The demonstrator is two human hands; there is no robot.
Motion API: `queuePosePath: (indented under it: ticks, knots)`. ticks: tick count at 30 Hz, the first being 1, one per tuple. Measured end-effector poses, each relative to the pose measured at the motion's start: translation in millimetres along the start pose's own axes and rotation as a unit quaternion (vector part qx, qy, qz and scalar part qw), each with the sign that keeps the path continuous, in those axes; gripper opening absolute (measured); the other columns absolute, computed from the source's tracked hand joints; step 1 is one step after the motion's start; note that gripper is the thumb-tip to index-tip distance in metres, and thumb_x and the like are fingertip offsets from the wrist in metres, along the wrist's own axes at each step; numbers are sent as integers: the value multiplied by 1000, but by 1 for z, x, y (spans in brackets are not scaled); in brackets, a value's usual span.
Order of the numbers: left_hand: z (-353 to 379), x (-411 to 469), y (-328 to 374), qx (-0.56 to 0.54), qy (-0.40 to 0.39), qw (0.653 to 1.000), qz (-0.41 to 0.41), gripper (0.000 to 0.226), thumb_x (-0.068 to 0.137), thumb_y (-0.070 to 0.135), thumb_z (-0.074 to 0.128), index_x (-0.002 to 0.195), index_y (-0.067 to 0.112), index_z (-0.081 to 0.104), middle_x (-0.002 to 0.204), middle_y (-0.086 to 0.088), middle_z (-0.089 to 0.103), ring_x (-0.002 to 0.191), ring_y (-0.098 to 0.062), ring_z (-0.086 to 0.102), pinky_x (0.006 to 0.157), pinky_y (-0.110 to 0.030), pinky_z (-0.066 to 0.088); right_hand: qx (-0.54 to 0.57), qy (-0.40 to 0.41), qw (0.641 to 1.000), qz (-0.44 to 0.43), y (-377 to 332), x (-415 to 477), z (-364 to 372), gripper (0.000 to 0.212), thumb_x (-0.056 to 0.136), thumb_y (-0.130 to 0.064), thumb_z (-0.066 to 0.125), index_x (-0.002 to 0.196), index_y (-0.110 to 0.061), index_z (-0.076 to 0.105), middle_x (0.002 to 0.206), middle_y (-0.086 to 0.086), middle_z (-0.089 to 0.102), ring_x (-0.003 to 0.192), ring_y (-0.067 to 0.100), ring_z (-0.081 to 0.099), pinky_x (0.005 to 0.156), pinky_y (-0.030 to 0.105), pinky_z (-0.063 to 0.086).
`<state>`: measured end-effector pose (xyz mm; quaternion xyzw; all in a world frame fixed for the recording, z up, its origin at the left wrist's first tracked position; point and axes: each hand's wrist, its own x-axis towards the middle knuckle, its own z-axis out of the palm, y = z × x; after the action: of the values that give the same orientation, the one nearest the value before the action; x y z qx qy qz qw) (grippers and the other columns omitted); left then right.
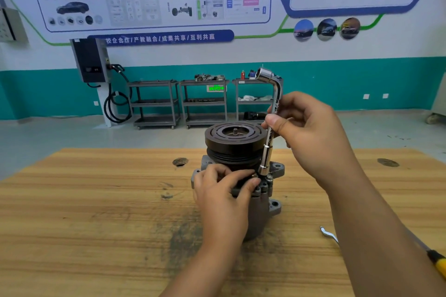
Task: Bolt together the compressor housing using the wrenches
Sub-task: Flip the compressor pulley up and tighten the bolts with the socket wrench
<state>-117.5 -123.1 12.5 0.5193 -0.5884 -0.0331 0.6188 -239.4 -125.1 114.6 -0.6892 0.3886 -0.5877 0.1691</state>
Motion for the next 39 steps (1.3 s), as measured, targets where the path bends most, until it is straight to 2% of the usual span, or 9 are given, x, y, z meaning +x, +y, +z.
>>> queuePosePath:
  ticks: [4,8,20,25,29,32,35,37,39]
  knots:
    - [-2,-1,-1,27,-13,999,13,16,70,32,78,86,34,76,84,20,42,91,-7,29,84,-32,29,-11,-12,1000,8,1,0,-1,13,89,-15,61,96,-25,57,86,-7,69,78,-2,63,65,17,46]
    - [-1,-5,-1,62,-31,998,9,16,71,39,77,86,34,75,87,24,41,93,-3,25,76,-25,16,-15,-26,999,23,0,-1,1,19,90,-11,58,89,-29,53,87,-8,69,85,1,63,72,25,49]
    - [2,-10,0,66,-26,997,-26,19,70,42,76,86,31,73,92,26,42,95,-1,21,74,-24,14,-26,-58,997,33,5,-1,4,22,91,-10,58,87,-32,53,81,-12,70,81,-2,64,70,29,51]
    - [3,-10,-1,66,-26,997,-28,18,70,42,76,84,30,73,91,25,42,95,-1,21,76,-26,15,-18,-90,995,35,4,-2,2,23,92,-8,56,89,-31,55,81,-12,70,78,-6,63,58,13,48]
    - [4,-10,0,66,-36,997,-35,17,71,42,76,83,30,73,91,25,41,97,-2,22,74,-24,13,-38,-120,991,37,2,-3,3,24,93,-9,54,89,-32,56,81,-13,71,81,-6,63,66,17,48]
    - [2,-10,0,65,-40,997,-34,19,70,47,75,81,32,72,91,25,42,97,-1,23,74,-24,13,-54,-99,993,36,2,-3,5,14,90,-14,60,90,-27,61,83,-10,71,82,-1,64,75,23,49]
    - [-5,-7,6,35,-6,999,4,24,73,56,64,77,33,68,92,23,45,98,-3,29,80,-30,21,-83,-52,995,19,5,-3,7,11,84,-22,68,82,-30,61,77,-13,63,74,-6,56,67,11,43]
    - [-15,2,15,-8,40,998,57,19,79,49,54,77,32,60,92,21,46,95,-7,37,81,-32,33,-102,-36,994,11,6,-3,8,15,83,-26,69,77,-33,58,74,-15,60,74,-9,53,59,4,38]
    - [-24,19,25,-53,50,993,95,7,84,39,55,83,32,56,92,19,48,92,-2,45,81,-24,40,-109,-32,993,12,7,-3,10,13,82,-28,70,76,-30,58,75,-13,60,75,-4,55,60,3,38]
